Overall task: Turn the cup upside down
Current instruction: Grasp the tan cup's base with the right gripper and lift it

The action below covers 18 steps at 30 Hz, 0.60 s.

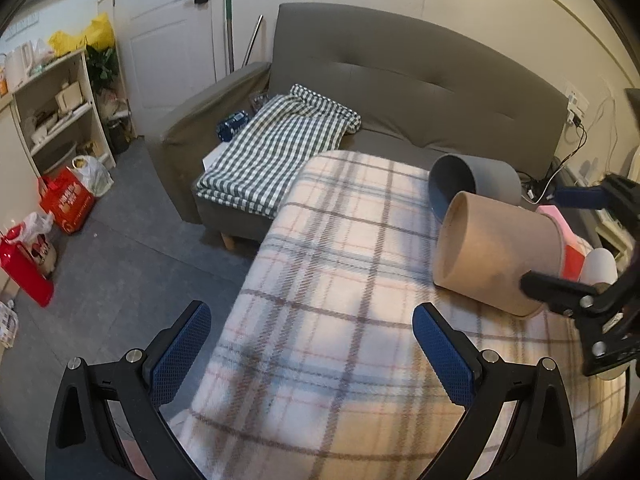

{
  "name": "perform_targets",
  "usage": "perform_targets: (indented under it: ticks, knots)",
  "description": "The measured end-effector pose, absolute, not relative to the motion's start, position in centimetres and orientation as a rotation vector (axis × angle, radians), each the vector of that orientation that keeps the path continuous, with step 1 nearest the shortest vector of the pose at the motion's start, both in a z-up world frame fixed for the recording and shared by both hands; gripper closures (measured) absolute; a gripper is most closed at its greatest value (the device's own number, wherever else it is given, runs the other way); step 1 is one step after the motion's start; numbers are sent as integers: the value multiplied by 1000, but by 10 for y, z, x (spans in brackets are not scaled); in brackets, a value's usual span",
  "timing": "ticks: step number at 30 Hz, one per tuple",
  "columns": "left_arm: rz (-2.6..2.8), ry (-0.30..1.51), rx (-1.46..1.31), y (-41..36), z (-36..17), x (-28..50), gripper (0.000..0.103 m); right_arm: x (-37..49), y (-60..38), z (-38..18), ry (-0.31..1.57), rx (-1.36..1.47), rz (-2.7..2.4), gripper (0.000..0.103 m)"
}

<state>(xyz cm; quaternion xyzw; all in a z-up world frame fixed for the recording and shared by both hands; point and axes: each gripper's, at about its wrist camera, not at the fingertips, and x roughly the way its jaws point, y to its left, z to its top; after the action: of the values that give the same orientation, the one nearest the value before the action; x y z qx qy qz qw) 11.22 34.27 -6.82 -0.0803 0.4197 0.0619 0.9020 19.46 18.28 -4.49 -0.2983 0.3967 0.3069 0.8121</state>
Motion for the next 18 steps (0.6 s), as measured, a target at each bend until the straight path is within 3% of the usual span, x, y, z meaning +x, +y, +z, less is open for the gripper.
perform_targets:
  ticks: [7,9,18]
  knots:
    - [114,880,-167,345,-74,118,0,209,196,-74,918,-690,669,0]
    - [113,876,-172,346,-73,117,0,205,194,-77,927,-689,654,6]
    - [97,844,-180,334,-61,104,0,151,168,-54,910,-565,460,7]
